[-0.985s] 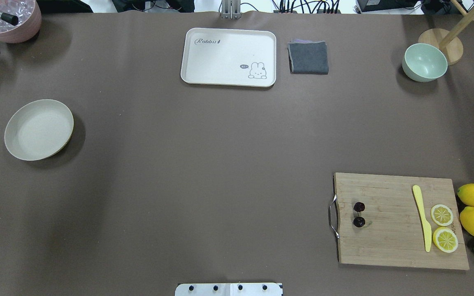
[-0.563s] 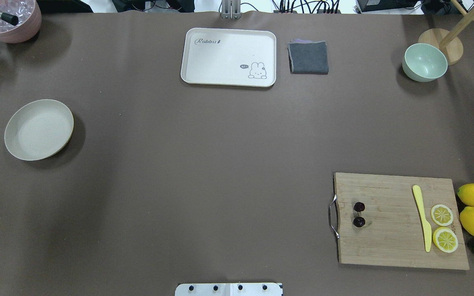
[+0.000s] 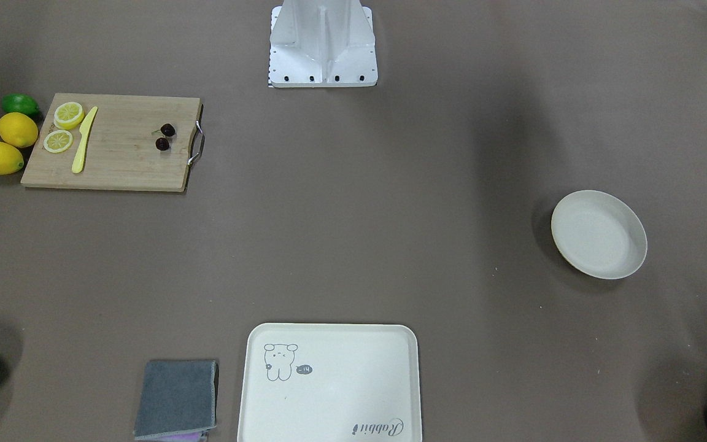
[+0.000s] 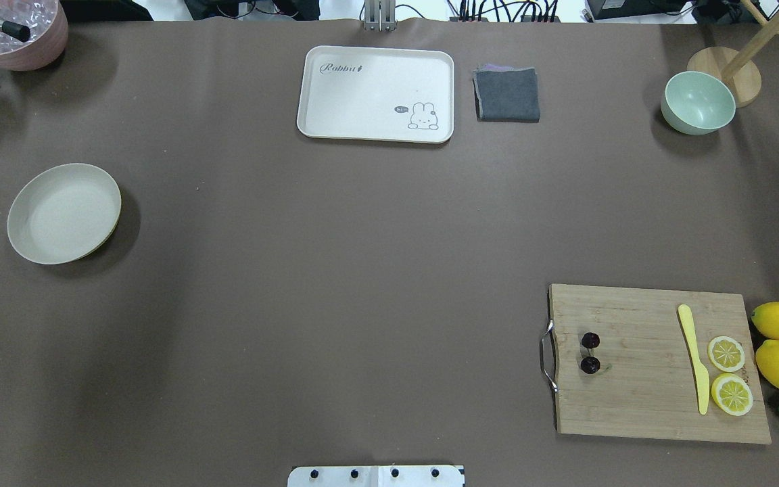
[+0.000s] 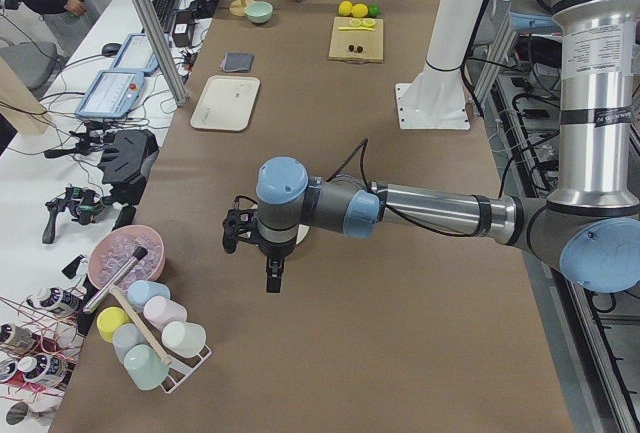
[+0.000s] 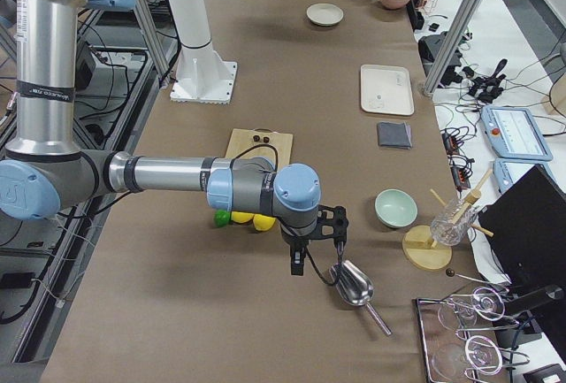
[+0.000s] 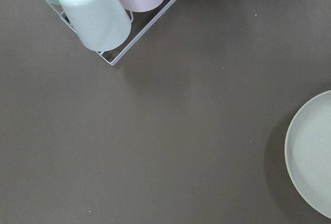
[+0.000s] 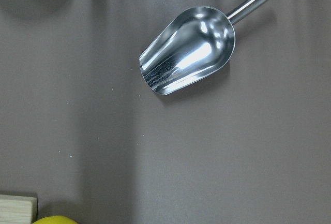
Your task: Place red cherry on plate
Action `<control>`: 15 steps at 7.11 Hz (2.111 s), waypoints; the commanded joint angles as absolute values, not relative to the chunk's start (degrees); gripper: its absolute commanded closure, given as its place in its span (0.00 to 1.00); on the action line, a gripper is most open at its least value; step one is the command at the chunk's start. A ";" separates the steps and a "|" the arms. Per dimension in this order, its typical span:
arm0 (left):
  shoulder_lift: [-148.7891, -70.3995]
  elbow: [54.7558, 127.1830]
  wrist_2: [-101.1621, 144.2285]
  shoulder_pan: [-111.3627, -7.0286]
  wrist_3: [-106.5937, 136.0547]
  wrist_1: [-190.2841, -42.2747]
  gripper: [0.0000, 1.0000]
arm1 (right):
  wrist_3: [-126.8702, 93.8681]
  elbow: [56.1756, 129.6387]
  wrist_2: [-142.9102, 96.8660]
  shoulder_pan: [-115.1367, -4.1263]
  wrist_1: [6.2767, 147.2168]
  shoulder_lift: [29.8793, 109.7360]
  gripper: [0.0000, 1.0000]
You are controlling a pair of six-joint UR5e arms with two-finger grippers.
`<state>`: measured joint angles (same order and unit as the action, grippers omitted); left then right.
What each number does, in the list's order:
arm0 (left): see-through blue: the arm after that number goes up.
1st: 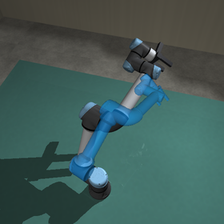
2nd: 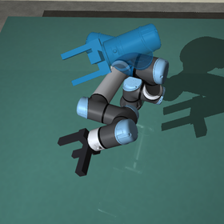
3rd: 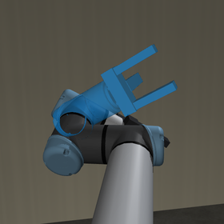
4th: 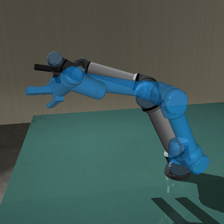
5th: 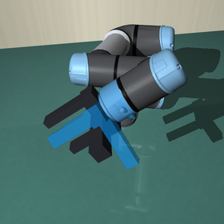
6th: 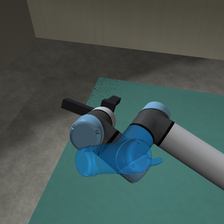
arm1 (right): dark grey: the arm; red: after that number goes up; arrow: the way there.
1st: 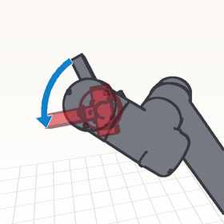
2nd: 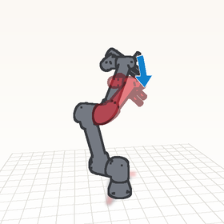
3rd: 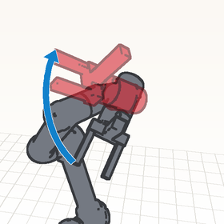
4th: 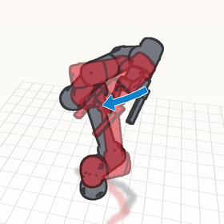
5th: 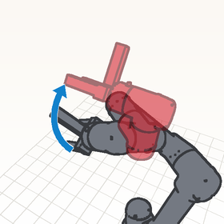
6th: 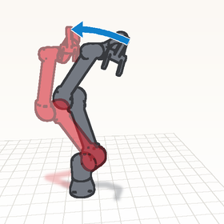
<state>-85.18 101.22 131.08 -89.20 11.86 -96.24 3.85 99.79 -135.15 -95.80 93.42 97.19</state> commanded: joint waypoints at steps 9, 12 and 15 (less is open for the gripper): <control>-91.32 89.35 132.01 -75.18 26.82 -124.99 0.02 | 3.60 99.93 -135.18 -95.80 93.43 96.68 0.00; -94.22 74.56 131.13 -67.88 41.55 -147.78 0.02 | 2.47 100.98 -135.18 -95.80 93.43 96.77 0.00; -94.13 74.18 130.43 -64.17 41.57 -148.10 0.03 | 0.62 101.34 -135.09 -95.80 93.34 96.77 0.00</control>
